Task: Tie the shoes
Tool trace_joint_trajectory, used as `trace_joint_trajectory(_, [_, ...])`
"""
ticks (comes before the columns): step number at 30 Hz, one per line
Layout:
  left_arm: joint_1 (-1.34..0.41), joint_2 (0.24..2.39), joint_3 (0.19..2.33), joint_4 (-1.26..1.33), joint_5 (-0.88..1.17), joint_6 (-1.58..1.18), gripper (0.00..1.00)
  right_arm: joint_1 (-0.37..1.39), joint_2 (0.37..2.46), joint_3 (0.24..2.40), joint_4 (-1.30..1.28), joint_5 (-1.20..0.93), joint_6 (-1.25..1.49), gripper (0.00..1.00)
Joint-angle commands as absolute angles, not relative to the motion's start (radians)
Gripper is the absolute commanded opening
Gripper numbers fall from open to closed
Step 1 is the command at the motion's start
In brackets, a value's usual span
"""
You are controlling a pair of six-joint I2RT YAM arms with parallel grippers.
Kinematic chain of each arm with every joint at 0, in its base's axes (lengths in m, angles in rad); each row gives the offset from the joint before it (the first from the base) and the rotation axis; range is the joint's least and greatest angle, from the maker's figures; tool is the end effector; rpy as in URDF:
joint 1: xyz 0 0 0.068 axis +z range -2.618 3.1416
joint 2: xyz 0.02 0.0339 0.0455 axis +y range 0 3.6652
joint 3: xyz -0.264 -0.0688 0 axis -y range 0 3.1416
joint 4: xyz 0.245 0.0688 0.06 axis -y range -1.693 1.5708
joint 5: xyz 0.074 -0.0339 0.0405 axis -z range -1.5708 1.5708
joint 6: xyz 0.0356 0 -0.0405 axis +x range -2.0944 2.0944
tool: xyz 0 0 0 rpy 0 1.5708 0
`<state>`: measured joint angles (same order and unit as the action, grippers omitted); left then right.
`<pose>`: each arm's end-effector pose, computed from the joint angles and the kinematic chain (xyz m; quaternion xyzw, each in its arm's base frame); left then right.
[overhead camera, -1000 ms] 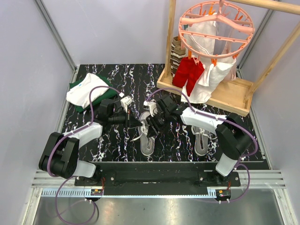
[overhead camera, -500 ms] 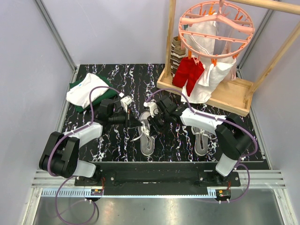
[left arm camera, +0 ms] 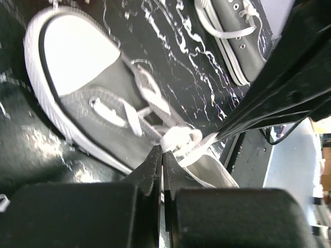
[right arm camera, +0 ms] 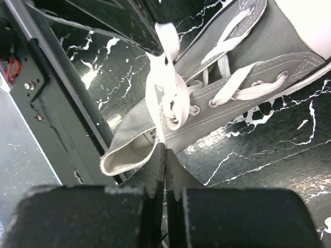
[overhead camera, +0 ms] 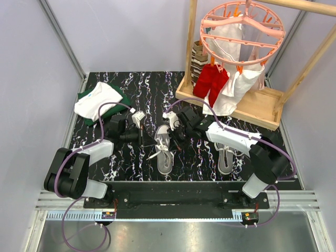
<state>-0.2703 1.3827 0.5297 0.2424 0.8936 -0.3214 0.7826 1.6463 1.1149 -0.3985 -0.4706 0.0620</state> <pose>0.2392 -0.0951 0.1725 0.1791 0.8047 -0.4880 0.2867 0.2331 0.2545 0.2196 -0.3941 0.8378 0.3274 0.1887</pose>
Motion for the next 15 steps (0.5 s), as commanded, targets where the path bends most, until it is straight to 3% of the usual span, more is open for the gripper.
trace_joint_trajectory(1, [-0.259, 1.344, 0.496, 0.313, 0.885, -0.388, 0.01, 0.776, 1.601, 1.106, -0.396, -0.476, 0.098, 0.0])
trace_joint_trajectory(6, [-0.235, 1.342, 0.48, 0.298, 0.854, -0.4, 0.01, 0.775, 1.597, 1.094, -0.396, -0.482, 0.113, 0.0])
trace_joint_trajectory(10, [-0.233, 1.342, 0.477, 0.33, 0.868, -0.405, 0.06, 0.773, 1.609, 1.097, -0.373, -0.529, 0.149, 0.0])
trace_joint_trajectory(14, [-0.23, 1.316, 0.469, 0.362, 0.914, -0.402, 0.19, 0.773, 1.621, 1.097, -0.339, -0.564, 0.189, 0.0])
trace_joint_trajectory(15, [-0.229, 1.293, 0.465, 0.368, 0.92, -0.403, 0.27, 0.773, 1.626, 1.098, -0.336, -0.569, 0.195, 0.0])
